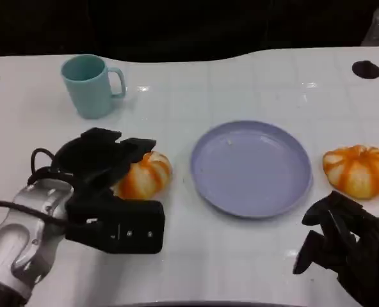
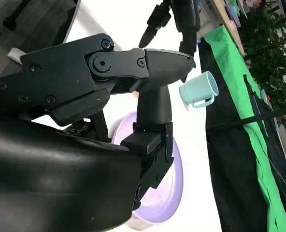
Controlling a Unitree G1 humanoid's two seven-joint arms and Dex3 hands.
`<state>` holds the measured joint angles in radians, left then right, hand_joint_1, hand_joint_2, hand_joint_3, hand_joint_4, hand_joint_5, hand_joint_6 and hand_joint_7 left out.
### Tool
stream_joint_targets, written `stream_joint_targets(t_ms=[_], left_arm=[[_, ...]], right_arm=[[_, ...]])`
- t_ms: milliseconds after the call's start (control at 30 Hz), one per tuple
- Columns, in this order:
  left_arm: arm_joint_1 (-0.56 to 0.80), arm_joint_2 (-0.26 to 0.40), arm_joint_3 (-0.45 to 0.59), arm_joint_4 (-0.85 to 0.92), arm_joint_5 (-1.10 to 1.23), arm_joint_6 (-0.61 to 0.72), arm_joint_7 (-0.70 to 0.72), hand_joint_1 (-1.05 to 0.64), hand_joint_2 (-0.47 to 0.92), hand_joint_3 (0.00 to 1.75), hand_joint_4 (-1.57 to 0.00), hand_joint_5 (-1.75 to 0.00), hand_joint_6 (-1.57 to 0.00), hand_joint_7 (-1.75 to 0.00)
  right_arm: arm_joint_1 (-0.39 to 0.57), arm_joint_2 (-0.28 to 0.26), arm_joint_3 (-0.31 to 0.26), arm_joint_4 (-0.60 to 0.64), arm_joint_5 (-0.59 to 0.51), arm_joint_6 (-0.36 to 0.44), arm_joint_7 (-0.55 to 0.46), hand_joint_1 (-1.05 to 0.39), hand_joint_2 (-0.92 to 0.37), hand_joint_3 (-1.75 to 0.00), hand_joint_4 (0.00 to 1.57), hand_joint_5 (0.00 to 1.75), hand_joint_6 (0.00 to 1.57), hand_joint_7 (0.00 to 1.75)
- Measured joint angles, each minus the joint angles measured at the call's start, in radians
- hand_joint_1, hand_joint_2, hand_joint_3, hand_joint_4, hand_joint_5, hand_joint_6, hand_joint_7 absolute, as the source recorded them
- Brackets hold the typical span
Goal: Grasp the bread from the table and place it into the plate.
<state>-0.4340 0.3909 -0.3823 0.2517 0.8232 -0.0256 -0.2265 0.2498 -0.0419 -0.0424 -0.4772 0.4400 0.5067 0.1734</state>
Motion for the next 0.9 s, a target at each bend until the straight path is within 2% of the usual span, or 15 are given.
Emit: stream_joint_targets(t_ms=[300,500,800,867,900], left_arm=[[-0.170,-0.080,-0.102,0.396,0.013,-0.038,0.101,-0.39,0.79,0.00,0.00,-0.24,-0.22,0.00],[-0.255,-0.136,-0.144,0.572,0.021,-0.040,0.139,-0.42,0.79,0.00,-0.03,-0.24,-0.24,-0.01],[-0.337,-0.208,-0.165,0.784,-0.013,-0.066,0.225,-0.39,0.81,0.01,-0.06,-0.23,-0.25,-0.01],[-0.358,-0.221,-0.168,0.825,-0.016,-0.070,0.233,-0.37,0.83,0.01,-0.10,-0.23,-0.28,-0.02],[-0.368,-0.227,-0.170,0.843,-0.016,-0.072,0.239,-0.34,0.84,0.01,-0.18,-0.21,-0.33,-0.02]], right_arm=[[0.005,0.001,-0.002,-0.009,0.004,0.011,0.000,-0.46,-0.92,-0.37,0.63,1.75,0.49,1.62],[0.005,0.001,-0.003,-0.010,0.008,0.013,0.007,-0.46,-0.92,-0.38,0.62,1.75,0.47,1.61],[0.011,0.000,-0.007,-0.010,0.014,0.010,0.018,-0.47,-0.92,-0.37,0.64,1.75,0.49,1.61],[0.012,0.000,-0.009,-0.010,0.015,0.010,0.018,-0.47,-0.92,-0.37,0.65,1.75,0.50,1.61],[0.012,0.000,-0.009,-0.010,0.017,0.009,0.018,-0.47,-0.92,-0.37,0.65,1.75,0.50,1.61]])
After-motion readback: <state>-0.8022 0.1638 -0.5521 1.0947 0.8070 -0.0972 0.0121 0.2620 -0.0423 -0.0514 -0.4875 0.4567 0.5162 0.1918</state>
